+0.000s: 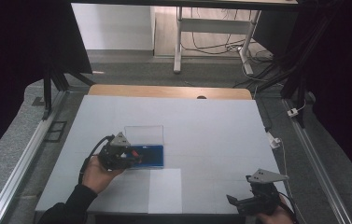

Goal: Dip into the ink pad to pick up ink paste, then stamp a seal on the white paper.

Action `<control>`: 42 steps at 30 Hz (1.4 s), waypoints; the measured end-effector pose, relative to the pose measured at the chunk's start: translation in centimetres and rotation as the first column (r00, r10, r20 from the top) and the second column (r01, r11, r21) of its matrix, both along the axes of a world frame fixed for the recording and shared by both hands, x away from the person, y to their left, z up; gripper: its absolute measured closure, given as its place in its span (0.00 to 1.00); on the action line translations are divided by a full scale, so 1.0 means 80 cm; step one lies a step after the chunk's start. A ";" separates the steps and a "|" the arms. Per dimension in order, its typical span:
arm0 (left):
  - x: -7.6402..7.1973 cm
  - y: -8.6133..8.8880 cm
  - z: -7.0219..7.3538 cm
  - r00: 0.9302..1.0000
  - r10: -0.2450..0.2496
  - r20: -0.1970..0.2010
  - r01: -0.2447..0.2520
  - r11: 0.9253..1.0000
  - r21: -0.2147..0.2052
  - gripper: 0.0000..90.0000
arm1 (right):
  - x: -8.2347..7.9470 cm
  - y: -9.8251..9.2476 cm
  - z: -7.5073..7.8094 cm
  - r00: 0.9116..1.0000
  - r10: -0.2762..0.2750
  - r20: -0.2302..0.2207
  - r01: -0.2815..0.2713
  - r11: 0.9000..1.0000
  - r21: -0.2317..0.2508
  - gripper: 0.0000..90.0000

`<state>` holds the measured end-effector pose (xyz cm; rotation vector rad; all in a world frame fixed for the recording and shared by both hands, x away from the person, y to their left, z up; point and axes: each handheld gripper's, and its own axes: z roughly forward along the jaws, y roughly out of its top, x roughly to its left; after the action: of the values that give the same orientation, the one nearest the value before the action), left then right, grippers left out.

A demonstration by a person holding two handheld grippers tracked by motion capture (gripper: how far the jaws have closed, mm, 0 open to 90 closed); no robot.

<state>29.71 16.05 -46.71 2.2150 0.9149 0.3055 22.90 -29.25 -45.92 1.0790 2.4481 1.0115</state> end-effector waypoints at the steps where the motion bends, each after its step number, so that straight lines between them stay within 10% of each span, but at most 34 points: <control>1: -0.001 0.000 0.001 1.000 -0.003 0.000 0.003 1.000 -0.005 0.65 | 0.000 0.000 0.000 1.000 0.001 0.000 -0.001 1.000 0.000 0.00; 24: -0.020 -0.028 0.011 0.995 -0.101 -0.013 0.100 0.994 -0.044 0.64 | 0.000 0.000 0.000 1.000 -0.001 -0.002 0.001 1.000 -0.001 0.00; 42: -0.019 -0.082 0.000 0.977 -0.210 -0.034 0.209 0.978 -0.019 0.65 | 0.000 0.001 -0.001 1.000 0.005 -0.002 -0.005 1.000 -0.005 0.00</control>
<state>28.19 9.53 -46.71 2.2859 0.6917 0.1598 22.92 -29.17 -45.98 1.0736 2.4546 1.0053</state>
